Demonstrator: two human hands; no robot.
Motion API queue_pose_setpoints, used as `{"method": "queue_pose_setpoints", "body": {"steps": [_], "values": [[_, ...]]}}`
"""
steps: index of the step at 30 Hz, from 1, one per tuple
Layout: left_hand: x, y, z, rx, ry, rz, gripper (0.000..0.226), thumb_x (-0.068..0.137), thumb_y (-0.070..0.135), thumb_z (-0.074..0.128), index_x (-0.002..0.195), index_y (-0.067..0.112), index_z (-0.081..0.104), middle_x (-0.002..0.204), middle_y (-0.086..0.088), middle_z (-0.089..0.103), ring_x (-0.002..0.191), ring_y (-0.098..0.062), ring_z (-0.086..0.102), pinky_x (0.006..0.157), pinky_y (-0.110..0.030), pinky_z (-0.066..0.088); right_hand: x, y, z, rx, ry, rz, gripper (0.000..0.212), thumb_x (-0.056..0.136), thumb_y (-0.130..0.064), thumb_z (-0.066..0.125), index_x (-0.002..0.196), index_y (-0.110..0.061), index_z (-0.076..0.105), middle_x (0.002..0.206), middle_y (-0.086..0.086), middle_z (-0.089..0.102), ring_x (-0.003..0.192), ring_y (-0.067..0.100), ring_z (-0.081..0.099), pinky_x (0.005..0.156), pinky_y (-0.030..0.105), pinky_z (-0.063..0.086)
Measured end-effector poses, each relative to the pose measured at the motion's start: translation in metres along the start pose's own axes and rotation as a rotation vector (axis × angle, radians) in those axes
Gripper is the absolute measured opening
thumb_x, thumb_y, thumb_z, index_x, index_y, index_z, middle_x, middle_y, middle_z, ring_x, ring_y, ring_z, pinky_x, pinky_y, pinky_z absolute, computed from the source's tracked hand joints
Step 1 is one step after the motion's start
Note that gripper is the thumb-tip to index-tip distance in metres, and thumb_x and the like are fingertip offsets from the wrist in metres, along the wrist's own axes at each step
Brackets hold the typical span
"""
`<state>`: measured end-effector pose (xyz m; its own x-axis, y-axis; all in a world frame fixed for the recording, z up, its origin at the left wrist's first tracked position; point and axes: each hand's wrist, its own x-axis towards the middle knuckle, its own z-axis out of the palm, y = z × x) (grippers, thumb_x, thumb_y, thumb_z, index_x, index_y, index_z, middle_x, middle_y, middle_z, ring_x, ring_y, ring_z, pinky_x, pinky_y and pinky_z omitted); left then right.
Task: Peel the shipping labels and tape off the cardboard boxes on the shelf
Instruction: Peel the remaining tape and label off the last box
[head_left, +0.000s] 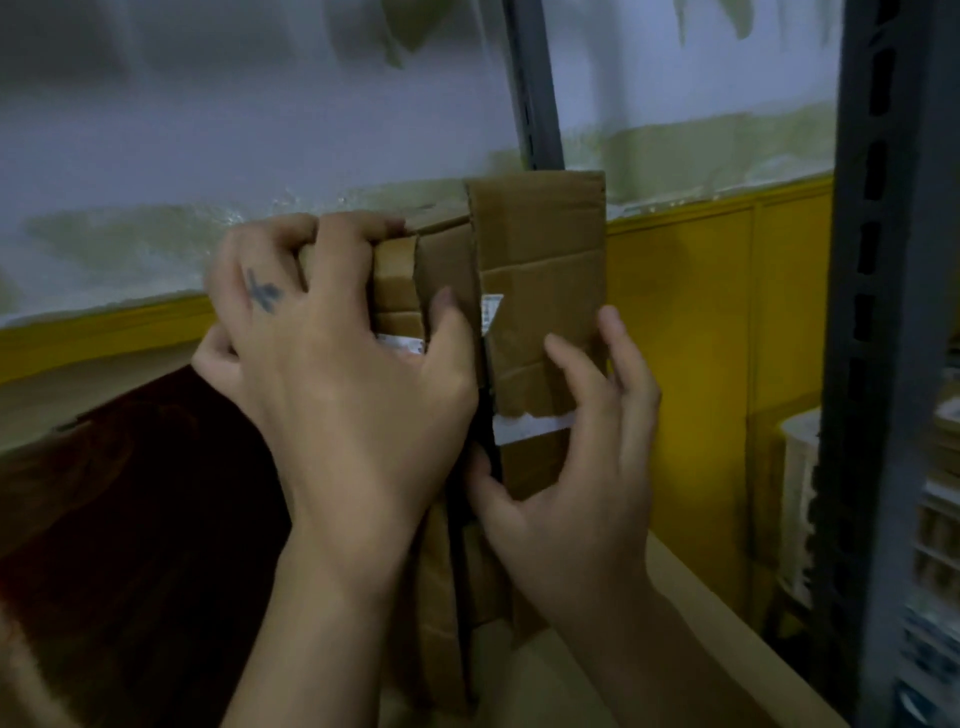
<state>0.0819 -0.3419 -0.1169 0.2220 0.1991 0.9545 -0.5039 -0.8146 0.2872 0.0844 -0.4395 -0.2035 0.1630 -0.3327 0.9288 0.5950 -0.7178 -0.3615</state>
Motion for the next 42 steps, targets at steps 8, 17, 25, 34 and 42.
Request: {"method": "queue_pose_setpoints", "body": {"steps": [8, 17, 25, 34, 42], "values": [[-0.001, 0.002, -0.001, 0.010, -0.006, -0.015, 0.043, 0.075, 0.043, 0.061, 0.116, 0.030, 0.061, 0.126, -0.005, 0.049, 0.129, -0.023, 0.036, 0.090, -0.038, 0.022, 0.001, -0.001, -0.012, -0.058, 0.136, -0.105, 0.025, 0.078, -0.025, 0.072, 0.085, -0.001, 0.069, 0.094, 0.011, 0.065, 0.093, 0.021, 0.060, 0.084, 0.021, 0.045], [-0.004, 0.005, -0.002, 0.006, -0.039, 0.007, 0.044, 0.075, 0.041, 0.061, 0.118, 0.028, 0.060, 0.123, -0.005, 0.048, 0.129, -0.024, 0.037, 0.092, -0.040, 0.023, 0.000, -0.003, -0.016, 0.015, 0.110, -0.115, 0.014, 0.084, -0.016, 0.069, 0.076, -0.004, 0.068, 0.079, 0.006, 0.063, 0.076, 0.018, 0.058, 0.063, 0.030, 0.046], [-0.003, 0.005, -0.004, 0.017, -0.047, 0.010, 0.046, 0.073, 0.042, 0.062, 0.117, 0.028, 0.060, 0.122, -0.004, 0.047, 0.128, -0.024, 0.037, 0.091, -0.041, 0.025, 0.007, -0.017, -0.029, 0.264, -0.109, 0.247, 0.009, 0.082, -0.021, 0.069, 0.074, -0.019, 0.067, 0.068, -0.013, 0.062, 0.065, 0.003, 0.059, 0.054, 0.006, 0.041], [-0.001, 0.005, -0.009, -0.001, -0.202, 0.107, 0.067, 0.074, 0.049, 0.065, 0.136, 0.028, 0.049, 0.135, -0.006, 0.044, 0.136, -0.027, 0.030, 0.100, -0.059, 0.038, 0.038, -0.007, -0.048, 0.332, -0.418, 0.466, 0.022, 0.082, -0.015, 0.073, 0.064, -0.024, 0.063, 0.061, -0.010, 0.063, 0.055, 0.002, 0.055, 0.052, 0.015, 0.045], [-0.063, 0.003, -0.027, -0.139, -0.280, 0.336, 0.057, 0.084, 0.031, 0.070, 0.136, 0.022, 0.049, 0.157, -0.006, 0.018, 0.151, -0.031, 0.012, 0.111, -0.066, 0.027, 0.046, -0.014, -0.063, 0.448, -0.603, 0.639, 0.010, 0.086, -0.013, 0.069, 0.077, -0.017, 0.072, 0.071, -0.002, 0.072, 0.067, 0.008, 0.068, 0.061, 0.021, 0.054]]}}
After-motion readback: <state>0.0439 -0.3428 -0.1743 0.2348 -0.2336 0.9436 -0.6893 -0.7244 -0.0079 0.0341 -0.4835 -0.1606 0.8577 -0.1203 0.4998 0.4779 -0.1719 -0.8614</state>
